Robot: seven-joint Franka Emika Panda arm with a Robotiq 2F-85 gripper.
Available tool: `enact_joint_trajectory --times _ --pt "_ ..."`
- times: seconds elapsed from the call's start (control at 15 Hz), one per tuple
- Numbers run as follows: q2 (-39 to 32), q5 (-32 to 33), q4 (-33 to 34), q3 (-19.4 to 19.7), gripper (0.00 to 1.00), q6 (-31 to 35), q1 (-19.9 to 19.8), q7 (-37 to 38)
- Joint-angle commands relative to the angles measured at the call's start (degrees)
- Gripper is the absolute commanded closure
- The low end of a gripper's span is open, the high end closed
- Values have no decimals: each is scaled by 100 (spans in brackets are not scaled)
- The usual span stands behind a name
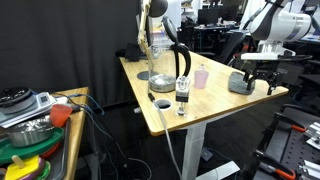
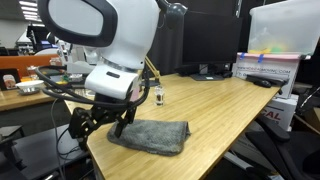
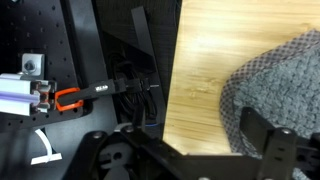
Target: Unfold the towel
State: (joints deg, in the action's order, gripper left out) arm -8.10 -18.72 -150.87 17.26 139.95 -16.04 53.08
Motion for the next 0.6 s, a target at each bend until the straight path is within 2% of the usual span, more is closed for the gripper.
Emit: enact_joint_trajectory --times 0.0,0.07,0.2,0.4,0.53 --pt "-85 -172 103 -20 24 23 27 -94" --pt "-86 -172 123 -20 38 21 27 -96" --pt "-96 -170 155 -20 52 32 28 -92" --pt "-142 -193 190 -32 57 32 28 -111" --pt "-188 -244 214 -51 54 34 26 -146"
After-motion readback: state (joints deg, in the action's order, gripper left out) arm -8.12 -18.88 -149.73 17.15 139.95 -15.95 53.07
